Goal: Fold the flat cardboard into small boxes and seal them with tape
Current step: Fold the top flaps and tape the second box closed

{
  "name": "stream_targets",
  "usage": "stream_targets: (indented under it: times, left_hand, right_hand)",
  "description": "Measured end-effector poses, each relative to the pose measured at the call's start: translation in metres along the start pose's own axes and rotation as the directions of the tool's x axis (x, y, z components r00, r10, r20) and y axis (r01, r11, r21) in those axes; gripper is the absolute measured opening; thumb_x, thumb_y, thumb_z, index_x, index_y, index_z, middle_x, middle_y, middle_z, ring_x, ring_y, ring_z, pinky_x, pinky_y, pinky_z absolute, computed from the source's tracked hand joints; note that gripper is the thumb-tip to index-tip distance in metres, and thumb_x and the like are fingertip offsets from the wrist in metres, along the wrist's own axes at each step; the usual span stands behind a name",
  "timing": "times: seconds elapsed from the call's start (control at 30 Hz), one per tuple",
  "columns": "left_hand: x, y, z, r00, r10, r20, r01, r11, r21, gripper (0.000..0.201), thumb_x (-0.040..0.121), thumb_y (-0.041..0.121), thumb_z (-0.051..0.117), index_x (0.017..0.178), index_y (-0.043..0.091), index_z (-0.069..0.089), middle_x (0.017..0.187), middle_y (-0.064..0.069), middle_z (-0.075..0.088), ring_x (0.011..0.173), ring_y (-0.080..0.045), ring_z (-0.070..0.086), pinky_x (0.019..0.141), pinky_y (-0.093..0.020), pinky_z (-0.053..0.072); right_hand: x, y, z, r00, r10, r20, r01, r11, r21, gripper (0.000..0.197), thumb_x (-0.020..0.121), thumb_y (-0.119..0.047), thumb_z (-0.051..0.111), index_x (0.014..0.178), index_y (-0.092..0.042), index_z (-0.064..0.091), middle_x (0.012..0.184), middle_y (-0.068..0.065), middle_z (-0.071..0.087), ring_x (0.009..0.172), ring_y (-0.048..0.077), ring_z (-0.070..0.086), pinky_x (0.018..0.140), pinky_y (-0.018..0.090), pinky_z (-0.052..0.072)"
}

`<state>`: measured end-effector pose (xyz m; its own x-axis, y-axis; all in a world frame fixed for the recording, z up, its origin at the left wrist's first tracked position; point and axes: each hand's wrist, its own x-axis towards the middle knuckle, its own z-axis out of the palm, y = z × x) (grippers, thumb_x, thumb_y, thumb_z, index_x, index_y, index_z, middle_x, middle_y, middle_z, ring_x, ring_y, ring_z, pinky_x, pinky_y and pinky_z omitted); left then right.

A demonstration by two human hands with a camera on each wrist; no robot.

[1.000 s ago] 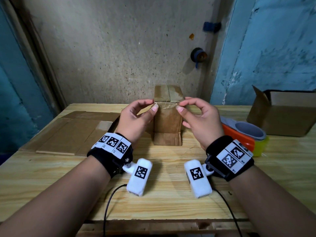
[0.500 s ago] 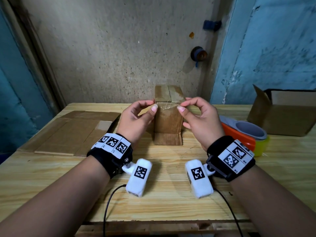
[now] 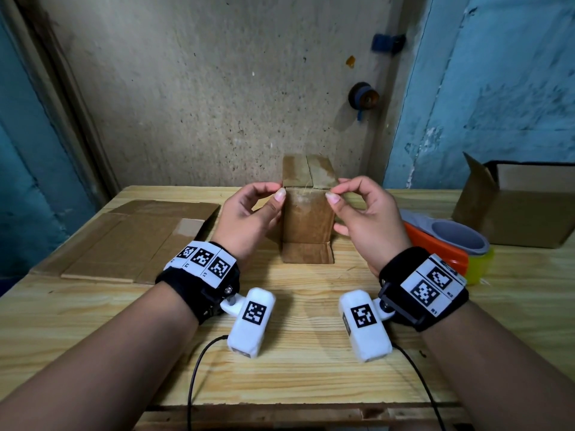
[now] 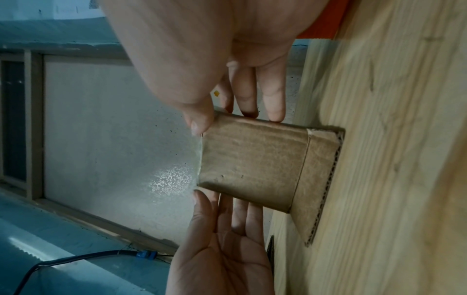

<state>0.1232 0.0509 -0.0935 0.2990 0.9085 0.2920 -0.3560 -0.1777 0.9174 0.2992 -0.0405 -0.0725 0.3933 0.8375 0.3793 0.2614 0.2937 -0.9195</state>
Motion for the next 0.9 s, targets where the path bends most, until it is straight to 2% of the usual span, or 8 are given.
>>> stream_targets:
  times: [0.13,0.27,0.37,0.5,0.63,0.7,0.83,0.9]
  left_hand:
    - [0.001,-0.001,0.0,1.0,-0.016,0.008,0.016,0.999,-0.028,0.008,0.094,0.012,0.069,0.099,0.018,0.069,0.1,0.007,0.07,0.092,-0.008,0.066,0.093,-0.035,0.054]
    - [0.002,0.0,0.0,1.0,-0.013,0.012,0.014,0.998,-0.066,0.011,0.094,0.007,0.067,0.1,0.015,0.063,0.102,0.007,0.071,0.091,-0.006,0.067,0.08,-0.025,0.055]
    - [0.003,0.002,-0.001,1.0,-0.019,0.023,0.021,0.992,-0.124,0.016,0.095,0.003,0.065,0.092,0.016,0.056,0.105,0.004,0.072,0.097,-0.01,0.067,0.08,-0.025,0.055]
    - [0.003,0.002,-0.002,0.999,-0.019,0.047,0.023,0.996,-0.091,0.019,0.088,0.007,0.074,0.077,0.019,0.064,0.114,0.002,0.069,0.109,-0.004,0.064,0.083,-0.025,0.051]
    - [0.005,0.004,-0.003,0.999,-0.028,0.031,0.033,0.984,-0.173,0.007,0.079,0.013,0.063,0.074,0.017,0.063,0.106,0.001,0.071,0.089,-0.007,0.065,0.076,-0.023,0.053]
    - [0.006,0.007,-0.001,0.999,-0.035,0.013,0.037,0.974,-0.226,0.007,0.081,0.014,0.06,0.076,0.017,0.057,0.108,0.0,0.074,0.081,-0.01,0.068,0.074,-0.025,0.055]
    - [0.006,0.01,0.0,0.999,-0.027,-0.03,0.024,0.995,-0.099,0.027,0.097,0.028,0.068,0.074,0.023,0.055,0.1,-0.003,0.071,0.091,-0.019,0.065,0.086,-0.036,0.054]
    - [0.004,0.01,0.001,1.0,0.008,-0.025,-0.009,1.0,-0.023,0.033,0.096,0.032,0.07,0.067,0.026,0.054,0.087,-0.009,0.06,0.08,-0.017,0.057,0.084,-0.039,0.053]
  right_hand:
    - [0.001,0.001,-0.001,1.0,0.003,0.004,-0.003,1.0,-0.004,0.006,0.099,-0.021,0.072,0.096,-0.025,0.068,0.125,-0.024,0.062,0.086,0.008,0.068,0.087,0.058,0.061]
    - [0.0,0.0,-0.002,0.999,-0.021,0.025,0.021,1.0,-0.013,0.009,0.099,-0.018,0.071,0.1,-0.026,0.067,0.101,-0.031,0.069,0.086,0.021,0.066,0.085,0.063,0.059]
    - [0.001,0.001,-0.001,0.999,-0.032,0.001,0.032,0.999,0.012,0.017,0.099,-0.018,0.072,0.107,-0.029,0.062,0.12,-0.018,0.067,0.094,0.024,0.072,0.082,0.06,0.062]
    - [0.002,0.004,-0.001,1.0,0.008,-0.001,-0.008,0.996,0.087,0.023,0.097,-0.018,0.074,0.11,-0.023,0.055,0.135,-0.015,0.063,0.101,0.005,0.073,0.09,0.052,0.063]
    - [0.002,0.005,-0.002,0.997,0.073,0.031,-0.077,0.99,0.12,0.018,0.094,-0.014,0.076,0.102,-0.019,0.06,0.098,-0.022,0.075,0.097,0.007,0.074,0.097,0.053,0.06]
    - [0.001,0.003,-0.002,0.995,0.095,0.034,-0.099,0.986,0.134,0.012,0.093,-0.024,0.077,0.091,-0.019,0.066,0.097,-0.014,0.075,0.105,0.015,0.072,0.096,0.05,0.061]
    - [-0.002,-0.004,-0.002,0.994,0.11,0.027,-0.113,0.982,0.152,0.045,0.096,-0.044,0.069,0.092,0.0,0.061,0.113,0.027,0.065,0.118,0.031,0.065,0.09,0.04,0.063]
    - [-0.002,-0.005,-0.002,0.996,0.087,0.014,-0.088,0.989,0.12,0.054,0.095,-0.05,0.068,0.091,0.002,0.056,0.102,0.031,0.061,0.112,0.032,0.068,0.085,0.041,0.064]
